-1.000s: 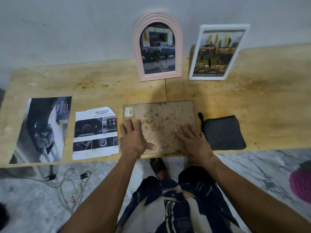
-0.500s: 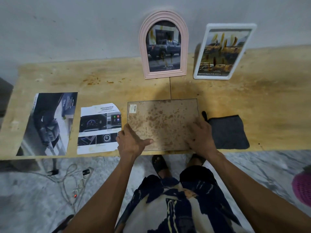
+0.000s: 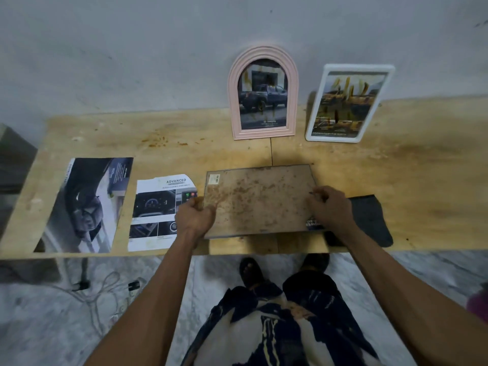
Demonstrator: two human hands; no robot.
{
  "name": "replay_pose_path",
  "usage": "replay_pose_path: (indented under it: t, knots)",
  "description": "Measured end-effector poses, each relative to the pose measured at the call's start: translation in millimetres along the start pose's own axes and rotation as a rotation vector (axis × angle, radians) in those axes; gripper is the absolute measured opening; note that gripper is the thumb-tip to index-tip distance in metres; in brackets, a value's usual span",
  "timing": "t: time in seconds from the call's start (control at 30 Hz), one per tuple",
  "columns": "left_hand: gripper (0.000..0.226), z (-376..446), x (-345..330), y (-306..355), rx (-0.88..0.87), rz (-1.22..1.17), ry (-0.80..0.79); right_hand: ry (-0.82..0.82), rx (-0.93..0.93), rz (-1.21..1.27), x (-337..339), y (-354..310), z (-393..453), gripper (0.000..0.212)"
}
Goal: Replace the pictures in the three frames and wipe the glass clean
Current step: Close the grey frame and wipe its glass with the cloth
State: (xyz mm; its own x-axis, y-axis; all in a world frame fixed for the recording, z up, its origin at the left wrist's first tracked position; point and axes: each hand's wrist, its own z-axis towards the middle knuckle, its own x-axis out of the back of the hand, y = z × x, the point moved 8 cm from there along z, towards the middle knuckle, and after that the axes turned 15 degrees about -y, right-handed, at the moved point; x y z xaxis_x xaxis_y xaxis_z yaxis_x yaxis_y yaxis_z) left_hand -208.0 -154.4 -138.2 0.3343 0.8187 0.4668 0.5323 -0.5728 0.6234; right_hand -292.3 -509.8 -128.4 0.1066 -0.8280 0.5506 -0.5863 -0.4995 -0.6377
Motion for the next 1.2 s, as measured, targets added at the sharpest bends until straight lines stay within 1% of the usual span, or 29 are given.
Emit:
replay_pose_path:
  t: [0.07, 0.13, 0.2, 0.33, 0.4, 0.47, 0.53, 0.6, 0.67, 0.73, 0.77, 0.8, 0.87, 0.93, 0.97, 1.03, 1.07, 1.1, 1.13, 1.17, 1.2]
  knots:
    - [0.017, 10, 10, 3, -0.02, -0.158, -0.057, 0.042, 0.004, 0.04, 17, -8, 1, 0.029]
    - [0.011, 13, 17, 12, -0.025, -0.317, -0.142, 0.042, -0.029, 0.203, 30, -13, 3, 0.023]
    - [0.007, 10, 25, 24, -0.03, -0.422, -0.202, 0.034, -0.069, 0.373, 39, -15, 6, 0.034]
    - [0.019, 9, 36, 39, -0.104, -0.647, -0.202, -0.04, 0.019, 0.684, 45, -26, 7, 0.052]
    - [0.026, 8, 37, 43, -0.156, -0.757, -0.186, -0.018, 0.068, 0.8, 48, -33, 6, 0.049]
    - [0.028, 3, 38, 51, -0.214, -0.881, -0.134, 0.023, 0.142, 0.891, 53, -44, 6, 0.043]
    - [0.029, -1, 43, 57, -0.273, -0.966, -0.055, 0.04, 0.209, 0.895, 55, -55, 7, 0.037]
    - [0.031, -1, 47, 59, -0.297, -1.013, 0.03, 0.033, 0.289, 0.677, 58, -69, 8, 0.033]
    - [0.039, 1, 53, 62, -0.287, -1.003, 0.093, 0.074, 0.402, 0.4, 61, -82, 8, 0.028]
    - [0.048, 1, 59, 67, -0.278, -0.955, 0.135, 0.153, 0.479, 0.166, 65, -93, 4, 0.007]
    - [0.05, 1, 63, 71, -0.283, -0.935, 0.146, 0.189, 0.49, 0.099, 67, -96, 3, 0.009]
    - [0.051, 1, 67, 74, -0.289, -0.904, 0.158, 0.212, 0.504, 0.086, 69, -98, 3, 0.015]
    - [0.051, 0, 74, 80, -0.288, -0.809, 0.171, 0.22, 0.501, 0.141, 73, -105, 1, 0.014]
    - [0.044, -2, 75, 86, -0.278, -0.675, 0.152, 0.188, 0.459, 0.274, 73, -104, 3, 0.015]
    - [0.04, -2, 73, 89, -0.278, -0.601, 0.127, 0.17, 0.413, 0.334, 71, -100, 7, 0.019]
    - [0.03, -5, 66, 95, -0.289, -0.495, 0.045, 0.165, 0.34, 0.424, 68, -90, 14, 0.035]
    - [0.027, -5, 62, 94, -0.297, -0.481, -0.003, 0.16, 0.314, 0.459, 66, -84, 17, 0.042]
    - [0.029, -3, 58, 91, -0.3, -0.485, -0.044, 0.16, 0.283, 0.473, 64, -79, 19, 0.045]
    - [0.035, 0, 53, 86, -0.287, -0.495, -0.085, 0.16, 0.256, 0.488, 60, -74, 21, 0.045]
    - [0.04, 3, 49, 79, -0.262, -0.495, -0.115, 0.145, 0.227, 0.497, 56, -70, 22, 0.04]
    - [0.043, 5, 45, 73, -0.238, -0.489, -0.125, 0.129, 0.206, 0.508, 52, -66, 22, 0.029]
